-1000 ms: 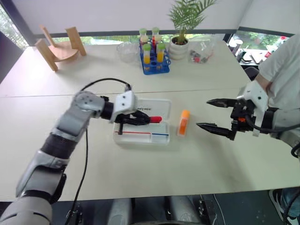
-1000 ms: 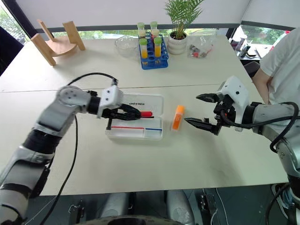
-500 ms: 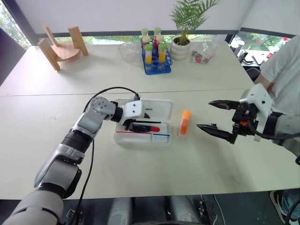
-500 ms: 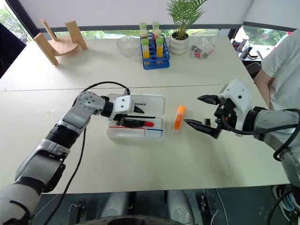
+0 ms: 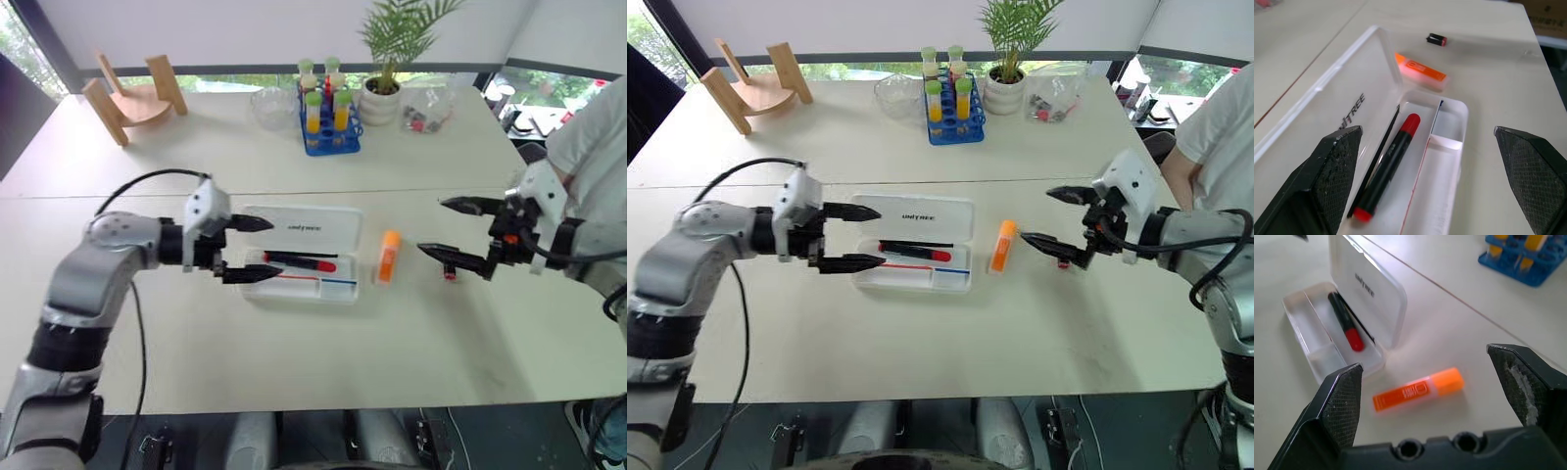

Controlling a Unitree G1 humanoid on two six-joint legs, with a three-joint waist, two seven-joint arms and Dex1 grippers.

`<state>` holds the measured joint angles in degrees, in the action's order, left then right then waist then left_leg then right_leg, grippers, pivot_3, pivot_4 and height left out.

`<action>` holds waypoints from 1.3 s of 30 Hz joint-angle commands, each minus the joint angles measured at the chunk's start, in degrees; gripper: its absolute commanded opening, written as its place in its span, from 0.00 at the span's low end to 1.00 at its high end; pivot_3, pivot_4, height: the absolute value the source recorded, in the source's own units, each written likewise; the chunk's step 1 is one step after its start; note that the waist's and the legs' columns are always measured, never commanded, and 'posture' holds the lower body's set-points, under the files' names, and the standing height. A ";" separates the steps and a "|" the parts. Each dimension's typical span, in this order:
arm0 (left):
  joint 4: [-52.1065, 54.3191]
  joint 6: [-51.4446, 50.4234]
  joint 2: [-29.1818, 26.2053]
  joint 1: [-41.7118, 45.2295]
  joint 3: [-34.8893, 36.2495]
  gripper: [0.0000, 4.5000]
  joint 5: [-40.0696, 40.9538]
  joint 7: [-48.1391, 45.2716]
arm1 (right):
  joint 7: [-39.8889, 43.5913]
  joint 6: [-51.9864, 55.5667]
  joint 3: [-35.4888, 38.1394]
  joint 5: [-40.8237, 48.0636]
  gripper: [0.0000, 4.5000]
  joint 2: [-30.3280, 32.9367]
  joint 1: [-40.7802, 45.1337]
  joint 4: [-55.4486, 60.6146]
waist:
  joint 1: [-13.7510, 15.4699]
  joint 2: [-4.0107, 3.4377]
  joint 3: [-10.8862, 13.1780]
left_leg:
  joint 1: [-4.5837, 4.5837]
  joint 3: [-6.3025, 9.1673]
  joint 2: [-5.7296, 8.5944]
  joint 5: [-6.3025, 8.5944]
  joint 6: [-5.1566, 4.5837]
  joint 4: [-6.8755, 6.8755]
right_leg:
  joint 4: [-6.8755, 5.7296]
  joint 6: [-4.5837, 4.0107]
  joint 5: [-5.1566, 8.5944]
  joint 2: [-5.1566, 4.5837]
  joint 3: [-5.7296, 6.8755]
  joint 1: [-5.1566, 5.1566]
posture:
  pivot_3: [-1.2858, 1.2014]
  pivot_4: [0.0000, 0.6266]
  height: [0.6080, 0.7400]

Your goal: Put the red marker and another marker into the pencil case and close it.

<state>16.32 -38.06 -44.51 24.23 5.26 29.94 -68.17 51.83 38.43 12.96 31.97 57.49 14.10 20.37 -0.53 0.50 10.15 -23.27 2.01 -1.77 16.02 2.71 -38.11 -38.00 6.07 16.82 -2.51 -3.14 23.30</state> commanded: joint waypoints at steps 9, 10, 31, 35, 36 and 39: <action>12.99 -6.79 -2.10 -11.50 11.98 0.99 11.78 9.26 | -17.60 32.74 -9.05 -1.83 1.00 -6.73 18.37 -1.39 | -0.71 -0.04 0.02 | 0.28 -0.06 -0.06 -0.01 0.01 0.02 | -0.15 -0.03 0.00 0.10 -0.11 -0.09 | 0.52 0.24 1.00; 13.32 -6.47 -1.91 -11.75 11.95 0.99 11.78 10.12 | -19.13 36.85 -9.42 -1.39 1.00 -8.62 20.62 -1.59 | -0.72 -0.04 0.02 | 0.28 -0.07 -0.06 -0.01 0.01 0.02 | -0.15 -0.03 0.00 0.10 -0.11 -0.08 | 0.52 0.24 1.00; 17.31 -5.29 -5.19 -16.07 16.17 0.99 14.37 16.00 | -38.37 49.60 -18.84 -10.39 1.00 -29.82 22.94 -5.99 | -0.60 -0.03 0.01 | -0.01 -0.06 0.02 -0.01 0.02 0.04 | -0.06 -0.03 0.00 0.01 -0.06 0.14 | 0.52 0.24 1.00; 17.43 -4.27 -5.57 -16.79 16.48 1.00 13.41 16.99 | -37.89 46.27 -22.45 -11.88 0.88 -28.49 20.84 -6.58 | -0.56 0.00 -0.01 | 0.03 -0.05 0.02 -0.01 0.02 0.04 | -0.06 -0.02 0.00 0.01 -0.05 0.09 | 0.52 0.24 1.00; 17.45 -4.04 -5.62 -17.13 16.72 1.00 13.36 17.18 | -37.70 45.97 -23.03 -11.95 0.80 -28.30 20.38 -6.25 | -0.50 0.02 -0.02 | 0.05 -0.05 0.02 -0.01 0.02 0.04 | -0.06 -0.02 0.00 0.01 -0.05 0.07 | 0.52 0.24 1.00; 17.46 -3.47 -5.57 -18.13 17.55 1.00 13.53 17.85 | -37.28 45.52 -24.03 -11.85 0.51 -28.21 19.34 -5.00 | -0.30 0.07 -0.06 | 0.06 -0.04 0.03 -0.01 0.02 0.04 | -0.04 -0.03 0.00 0.01 -0.05 0.04 | 0.52 0.24 1.00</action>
<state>32.33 -43.00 -49.37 6.21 20.53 43.25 -50.70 14.54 83.08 -10.02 21.24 28.06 35.31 15.90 -0.83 0.58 10.09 -23.21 1.98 -1.73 16.02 2.73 -38.06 -38.05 6.04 16.82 -2.51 -3.19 23.34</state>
